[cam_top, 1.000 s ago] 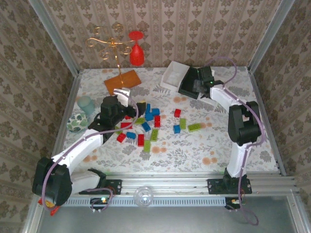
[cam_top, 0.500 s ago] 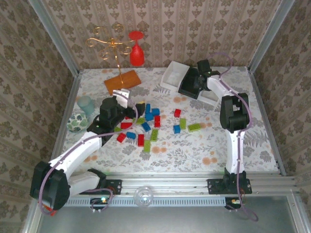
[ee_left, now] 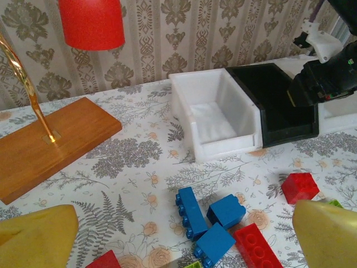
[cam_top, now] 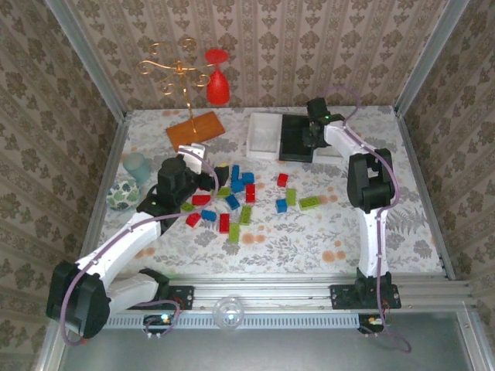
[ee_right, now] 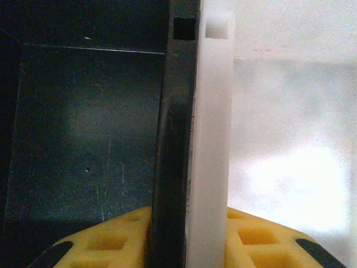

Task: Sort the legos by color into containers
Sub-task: Move the container to the top-center of the table, then pick up the lego from the center of the table.

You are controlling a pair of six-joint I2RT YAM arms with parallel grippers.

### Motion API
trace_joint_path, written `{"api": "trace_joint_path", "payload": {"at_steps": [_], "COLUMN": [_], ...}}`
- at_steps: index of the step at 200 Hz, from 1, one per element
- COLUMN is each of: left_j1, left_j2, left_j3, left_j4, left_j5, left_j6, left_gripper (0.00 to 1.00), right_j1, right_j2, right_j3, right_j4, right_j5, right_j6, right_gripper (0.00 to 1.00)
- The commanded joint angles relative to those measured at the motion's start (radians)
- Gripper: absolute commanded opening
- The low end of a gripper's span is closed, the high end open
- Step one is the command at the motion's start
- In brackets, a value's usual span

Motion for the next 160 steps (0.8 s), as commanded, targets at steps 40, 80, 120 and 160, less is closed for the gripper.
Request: {"api": "trace_joint_path", "payload": {"at_steps": [40,80,120,160], "left_j1": [-0.006,0.01,-0.004,-0.03], "left_j2": [0.037,0.08,0.074,0.077], "left_j3": [-0.001,-0.023,-0.07,-0.058], "left_j4": [-0.022,-0.076,-0.066,-0.061], "left_j5": [0.001,0.007,0.049,0.04], "left_j6": [-0.008,-0.087,-0.14,-0.125], "left_gripper": [1.0,1.0,1.0,1.0], "right_j1": [0.076,0.107,0.313,0.359], "right_j2": [-0.081,-0.484,-0.6,-0.486], "right_j3": [0.001,-0.405,-0.696,-0.688], "right_j4": [-0.068,0.104,0.249,0.3], "right_j5": [-0.058,0.05,0.097,0.179], "right_j6": [-0.027,0.008,0.22,0.312], "right_gripper": [0.51,0.87,0.89,0.85]}}
